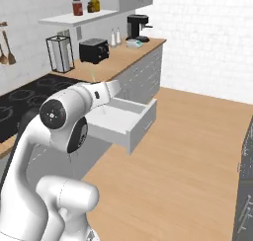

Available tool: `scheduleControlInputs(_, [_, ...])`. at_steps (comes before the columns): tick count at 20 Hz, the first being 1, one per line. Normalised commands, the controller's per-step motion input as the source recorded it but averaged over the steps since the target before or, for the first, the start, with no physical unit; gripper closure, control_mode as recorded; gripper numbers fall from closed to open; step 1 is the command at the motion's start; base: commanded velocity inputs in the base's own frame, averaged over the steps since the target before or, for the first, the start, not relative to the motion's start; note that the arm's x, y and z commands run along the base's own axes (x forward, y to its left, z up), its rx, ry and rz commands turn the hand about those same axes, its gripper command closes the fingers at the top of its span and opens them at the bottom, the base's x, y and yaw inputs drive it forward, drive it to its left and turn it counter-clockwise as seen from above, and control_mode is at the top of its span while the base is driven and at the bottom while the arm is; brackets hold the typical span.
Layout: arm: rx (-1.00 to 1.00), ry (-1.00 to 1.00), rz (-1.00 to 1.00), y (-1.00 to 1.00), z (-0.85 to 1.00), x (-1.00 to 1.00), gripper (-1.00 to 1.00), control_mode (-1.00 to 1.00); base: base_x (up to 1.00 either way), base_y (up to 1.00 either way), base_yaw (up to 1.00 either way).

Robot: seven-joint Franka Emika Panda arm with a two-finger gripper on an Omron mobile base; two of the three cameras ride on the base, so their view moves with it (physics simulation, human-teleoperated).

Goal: Take a straw from the drawer in front and place it inside the glass cup on the dining counter.

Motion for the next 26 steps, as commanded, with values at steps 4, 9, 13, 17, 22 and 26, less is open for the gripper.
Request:
scheduleControlInputs(4, [0.00, 0.00, 0.00, 0.00, 0.00, 0.00, 1.00, 1.00, -0.67, -0.24, -0.48])
scheduleControlInputs(9, [0.00, 0.00, 0.00, 0.00, 0.00, 0.00, 1.00, 1.00, -0.68, -0.26, -0.48])
scheduleControlInputs(13, [0.00, 0.00, 0.00, 0.00, 0.00, 0.00, 1.00, 1.00, -0.61, -0.28, -0.47])
scheduleControlInputs(17, [0.00, 0.00, 0.00, 0.00, 0.00, 0.00, 1.00, 1.00, -0.55, -0.37, -0.43])
scheduleControlInputs(22, [0.00, 0.00, 0.00, 0.00, 0.00, 0.00, 1.00, 1.00, -0.58, -0.52, -0.36])
scheduleControlInputs(26, [0.00, 0.00, 0.00, 0.00, 0.00, 0.00, 1.00, 1.00, -0.74, -0.63, -0.33])
